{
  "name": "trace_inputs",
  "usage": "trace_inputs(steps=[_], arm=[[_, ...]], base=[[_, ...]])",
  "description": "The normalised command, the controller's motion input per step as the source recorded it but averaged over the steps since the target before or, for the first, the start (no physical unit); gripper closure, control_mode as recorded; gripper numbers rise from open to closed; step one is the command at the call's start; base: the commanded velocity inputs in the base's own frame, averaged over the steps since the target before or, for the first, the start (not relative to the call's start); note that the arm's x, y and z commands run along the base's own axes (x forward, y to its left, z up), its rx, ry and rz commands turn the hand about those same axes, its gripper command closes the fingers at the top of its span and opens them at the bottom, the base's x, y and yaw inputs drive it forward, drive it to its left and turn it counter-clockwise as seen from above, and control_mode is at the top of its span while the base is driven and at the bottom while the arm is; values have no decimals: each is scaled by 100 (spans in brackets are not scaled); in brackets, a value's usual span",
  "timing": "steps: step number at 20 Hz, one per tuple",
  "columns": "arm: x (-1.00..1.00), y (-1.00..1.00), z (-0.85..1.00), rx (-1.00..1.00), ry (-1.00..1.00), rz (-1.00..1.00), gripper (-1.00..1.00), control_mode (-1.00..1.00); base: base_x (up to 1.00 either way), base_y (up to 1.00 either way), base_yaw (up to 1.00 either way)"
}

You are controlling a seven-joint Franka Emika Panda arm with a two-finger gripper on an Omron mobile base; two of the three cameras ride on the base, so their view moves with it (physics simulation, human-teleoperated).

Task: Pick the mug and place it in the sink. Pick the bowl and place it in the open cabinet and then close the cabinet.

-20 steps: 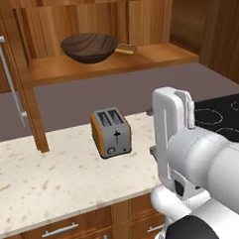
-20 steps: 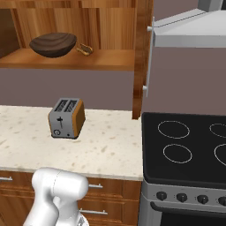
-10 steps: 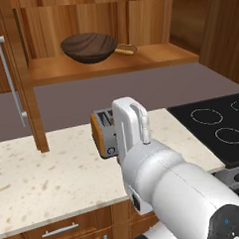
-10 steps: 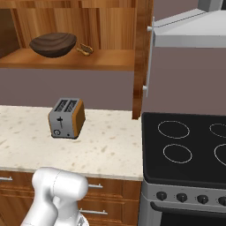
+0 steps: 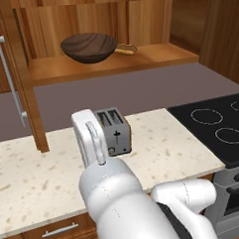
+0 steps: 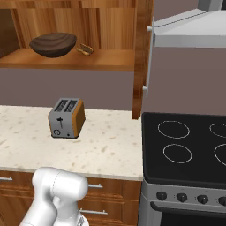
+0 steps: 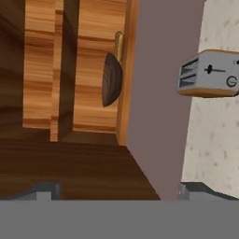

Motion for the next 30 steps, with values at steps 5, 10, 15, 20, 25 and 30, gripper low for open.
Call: trace_inputs(steps=[5,10,15,20,25,30], arm=[[1,41,0,-4,-4,-4,-100,-100],[1,33,0,0,-4,-2,-100,-100],[4,43,-1,0,-2,-1,-100,-100],[16,27,-11,0,0,-2,-100,-100],[36,24,-24,0,0,0,-100,-100],[41,28,-5,0,0,0,-100,-100]], base=[[0,0,0],[0,0,0],[0,0,0],[0,0,0],[0,0,0],[0,0,0]])
